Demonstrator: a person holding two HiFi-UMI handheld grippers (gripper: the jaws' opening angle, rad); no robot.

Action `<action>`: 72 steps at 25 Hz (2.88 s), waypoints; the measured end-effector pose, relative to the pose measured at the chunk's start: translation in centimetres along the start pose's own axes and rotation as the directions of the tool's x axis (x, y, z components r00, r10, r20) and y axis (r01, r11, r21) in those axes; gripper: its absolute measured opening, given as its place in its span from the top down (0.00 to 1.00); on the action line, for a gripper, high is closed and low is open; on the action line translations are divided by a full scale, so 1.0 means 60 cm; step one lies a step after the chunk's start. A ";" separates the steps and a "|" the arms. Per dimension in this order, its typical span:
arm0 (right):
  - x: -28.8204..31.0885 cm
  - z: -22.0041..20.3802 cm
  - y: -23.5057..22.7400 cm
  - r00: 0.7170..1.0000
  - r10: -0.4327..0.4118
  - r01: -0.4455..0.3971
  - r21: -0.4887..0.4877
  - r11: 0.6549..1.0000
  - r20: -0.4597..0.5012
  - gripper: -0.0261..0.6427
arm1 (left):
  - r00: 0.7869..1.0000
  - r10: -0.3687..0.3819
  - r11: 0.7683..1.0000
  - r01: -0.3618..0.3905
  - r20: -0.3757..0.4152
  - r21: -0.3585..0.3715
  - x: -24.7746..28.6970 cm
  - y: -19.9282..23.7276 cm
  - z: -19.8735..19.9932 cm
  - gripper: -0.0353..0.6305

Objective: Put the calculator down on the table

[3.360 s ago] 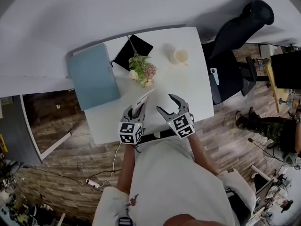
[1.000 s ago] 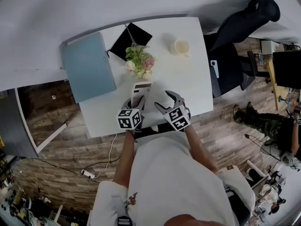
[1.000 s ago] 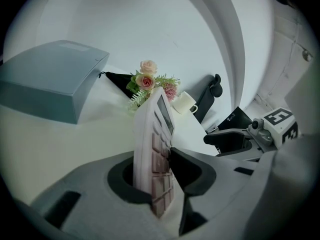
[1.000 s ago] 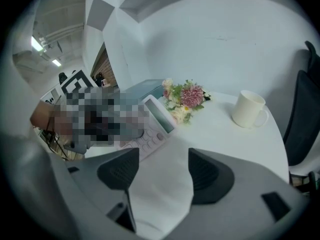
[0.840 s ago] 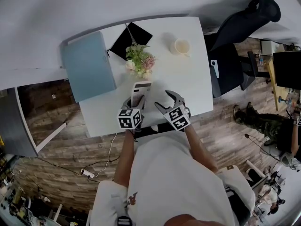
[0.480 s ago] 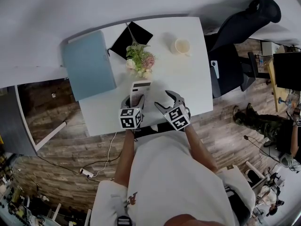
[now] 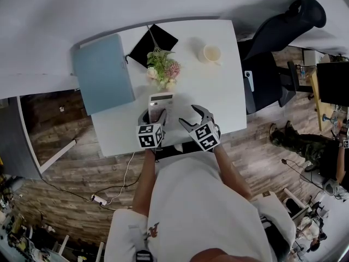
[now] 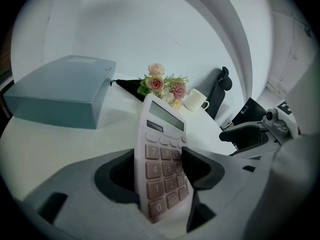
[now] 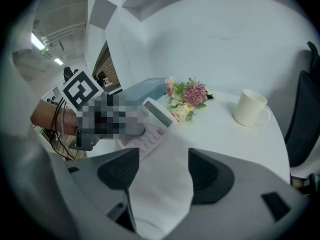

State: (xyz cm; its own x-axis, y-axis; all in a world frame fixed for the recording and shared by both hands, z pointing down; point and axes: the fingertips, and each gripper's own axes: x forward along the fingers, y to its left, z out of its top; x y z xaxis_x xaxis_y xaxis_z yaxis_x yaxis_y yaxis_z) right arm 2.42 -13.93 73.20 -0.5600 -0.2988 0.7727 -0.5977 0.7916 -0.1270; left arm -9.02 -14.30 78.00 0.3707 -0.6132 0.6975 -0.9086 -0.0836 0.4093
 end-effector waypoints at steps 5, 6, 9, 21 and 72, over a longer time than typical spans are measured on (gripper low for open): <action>0.002 0.000 0.005 1.000 0.005 -0.005 0.010 1.000 0.008 0.50 | 1.000 0.018 1.000 -0.018 0.006 0.002 -0.001 0.006 -0.002 0.51; 0.003 0.001 0.005 1.000 0.005 -0.005 0.009 1.000 0.008 0.50 | 1.000 0.020 1.000 -0.020 0.008 0.002 -0.001 0.008 -0.002 0.50; 0.004 0.001 0.006 1.000 0.005 -0.005 0.008 1.000 0.009 0.50 | 0.999 0.046 0.999 -0.046 0.006 0.005 0.001 0.016 -0.005 0.48; 0.007 0.009 0.016 1.000 -0.001 0.001 0.000 1.000 0.012 0.50 | 0.998 0.065 0.997 -0.065 0.000 0.036 0.001 0.028 -0.012 0.45; -0.333 0.357 0.058 0.625 -0.357 0.454 0.049 0.890 0.694 0.42 | 0.698 -0.160 0.841 -0.275 0.698 0.466 -0.424 -0.133 0.368 0.37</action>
State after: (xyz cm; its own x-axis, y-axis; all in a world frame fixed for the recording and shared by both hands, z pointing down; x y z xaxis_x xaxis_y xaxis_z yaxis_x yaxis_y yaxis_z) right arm -0.76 -16.61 43.98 -0.5350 -0.8393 0.0964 -0.8140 0.5427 0.2073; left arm -15.44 -15.39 44.00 0.2691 -0.9631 0.0105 -0.9556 -0.2683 -0.1218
